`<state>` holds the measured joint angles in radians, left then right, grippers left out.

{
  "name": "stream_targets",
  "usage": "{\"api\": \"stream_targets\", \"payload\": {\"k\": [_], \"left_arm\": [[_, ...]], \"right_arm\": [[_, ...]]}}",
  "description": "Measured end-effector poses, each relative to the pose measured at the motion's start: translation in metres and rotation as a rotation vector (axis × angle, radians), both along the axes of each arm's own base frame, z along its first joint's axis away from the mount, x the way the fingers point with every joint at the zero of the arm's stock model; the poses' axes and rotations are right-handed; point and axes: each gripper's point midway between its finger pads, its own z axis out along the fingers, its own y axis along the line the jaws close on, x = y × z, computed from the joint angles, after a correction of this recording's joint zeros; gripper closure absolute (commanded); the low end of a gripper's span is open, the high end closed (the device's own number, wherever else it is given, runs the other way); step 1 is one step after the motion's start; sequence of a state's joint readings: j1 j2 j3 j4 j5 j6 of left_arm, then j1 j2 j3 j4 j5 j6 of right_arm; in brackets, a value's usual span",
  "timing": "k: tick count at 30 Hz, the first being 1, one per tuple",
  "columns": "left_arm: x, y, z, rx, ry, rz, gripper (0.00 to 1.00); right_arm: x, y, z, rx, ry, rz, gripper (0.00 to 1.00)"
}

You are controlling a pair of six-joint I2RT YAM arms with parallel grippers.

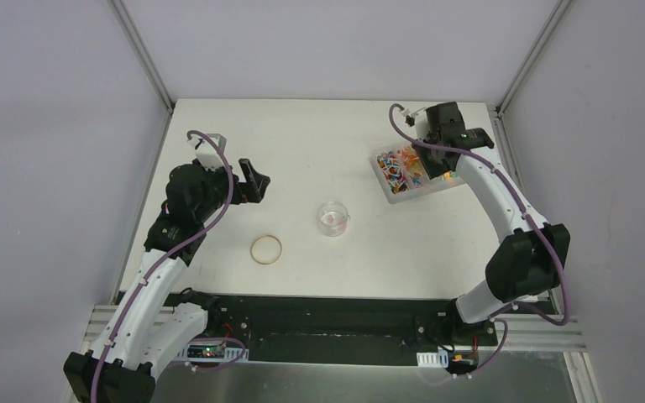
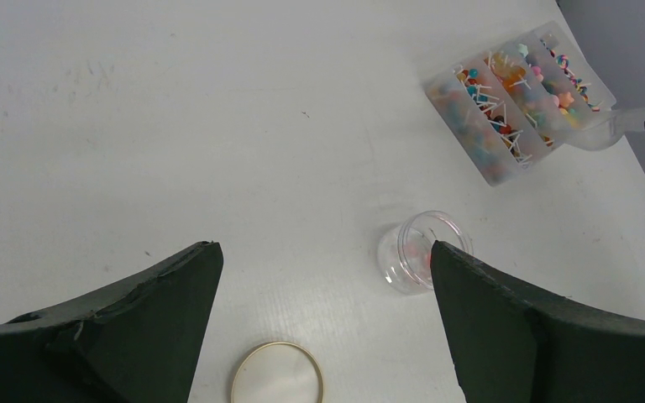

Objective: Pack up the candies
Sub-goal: Scoop the fake candies from the storage box.

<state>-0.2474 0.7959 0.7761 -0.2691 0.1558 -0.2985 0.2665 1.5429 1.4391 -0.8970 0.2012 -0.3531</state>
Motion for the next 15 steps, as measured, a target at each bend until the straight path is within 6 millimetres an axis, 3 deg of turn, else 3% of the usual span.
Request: {"api": "stream_targets", "payload": {"k": [15], "left_arm": [[0.000, 0.000, 0.000, 0.001, 0.000, 0.001, 0.01]], "right_arm": [[0.019, 0.004, -0.024, -0.001, 0.033, 0.007, 1.00]]}}
